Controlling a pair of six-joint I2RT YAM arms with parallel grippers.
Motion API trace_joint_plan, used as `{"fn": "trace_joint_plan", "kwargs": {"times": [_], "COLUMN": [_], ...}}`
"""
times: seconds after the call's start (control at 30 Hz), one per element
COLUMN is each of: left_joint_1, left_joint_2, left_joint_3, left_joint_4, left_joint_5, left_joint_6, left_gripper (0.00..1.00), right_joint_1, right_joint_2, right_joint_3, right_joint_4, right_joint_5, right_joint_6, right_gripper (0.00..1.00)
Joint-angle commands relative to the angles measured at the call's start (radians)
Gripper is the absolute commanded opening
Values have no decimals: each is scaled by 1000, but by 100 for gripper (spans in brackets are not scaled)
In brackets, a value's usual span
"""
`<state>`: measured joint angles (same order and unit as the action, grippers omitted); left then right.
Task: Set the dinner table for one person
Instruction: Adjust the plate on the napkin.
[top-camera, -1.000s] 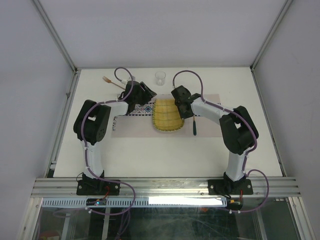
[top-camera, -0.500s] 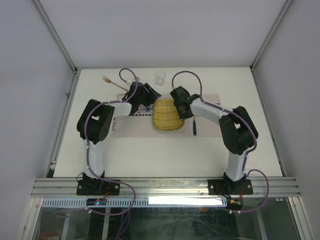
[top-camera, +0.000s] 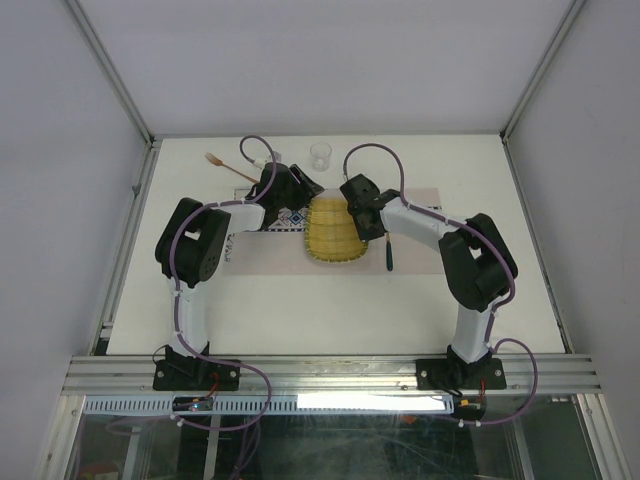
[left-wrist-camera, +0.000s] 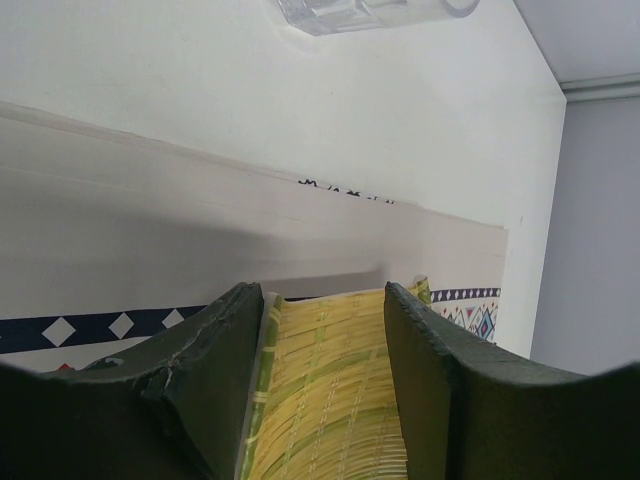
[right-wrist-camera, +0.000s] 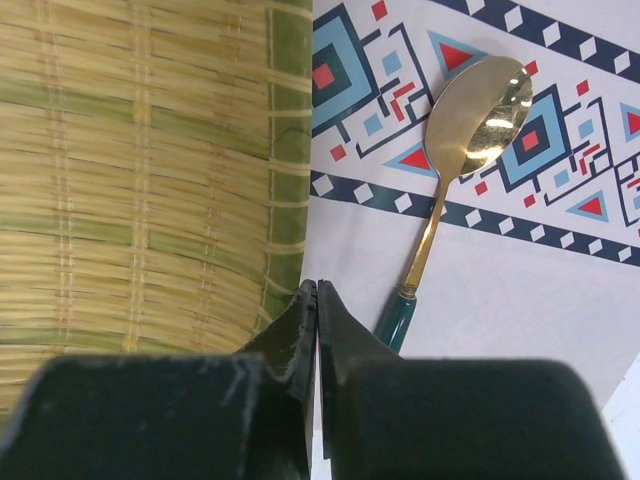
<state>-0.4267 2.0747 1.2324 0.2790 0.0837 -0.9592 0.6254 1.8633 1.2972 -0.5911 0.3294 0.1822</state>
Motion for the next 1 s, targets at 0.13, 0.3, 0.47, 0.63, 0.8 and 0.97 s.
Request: {"fn": "trace_joint_plan", "kwargs": {"times": [0.13,0.3,0.47,0.63,0.8,0.97], "left_joint_1": [-12,-13,-13,-11,5,28], "left_joint_2": [-11,-6,-8,-40,-81,-132], "left_joint_3": [35,51,56,49,50,56], "left_joint_4": [60,54,50,-7,-104,-234], "left_joint_5": [7,8,6,-46,-117,-250], "left_joint_6": [-1,1,4,44,123,165], "left_gripper": [53,54,53,54,57,62], "right_joint_1": [13,14,16,13,4,-11], "right_joint_2": [-59,-65,-60,-54,-79,-107], "right_joint_3": [9,12,19,20,40,61], "right_joint_4": [13,4,-2,-21,-54,-87], "right_joint_5": [-11,-12,-7,43,84,129], "right_joint_6": [21,24,23,4,-8,-23], "right_gripper": [0,0,0,0,0,1]}}
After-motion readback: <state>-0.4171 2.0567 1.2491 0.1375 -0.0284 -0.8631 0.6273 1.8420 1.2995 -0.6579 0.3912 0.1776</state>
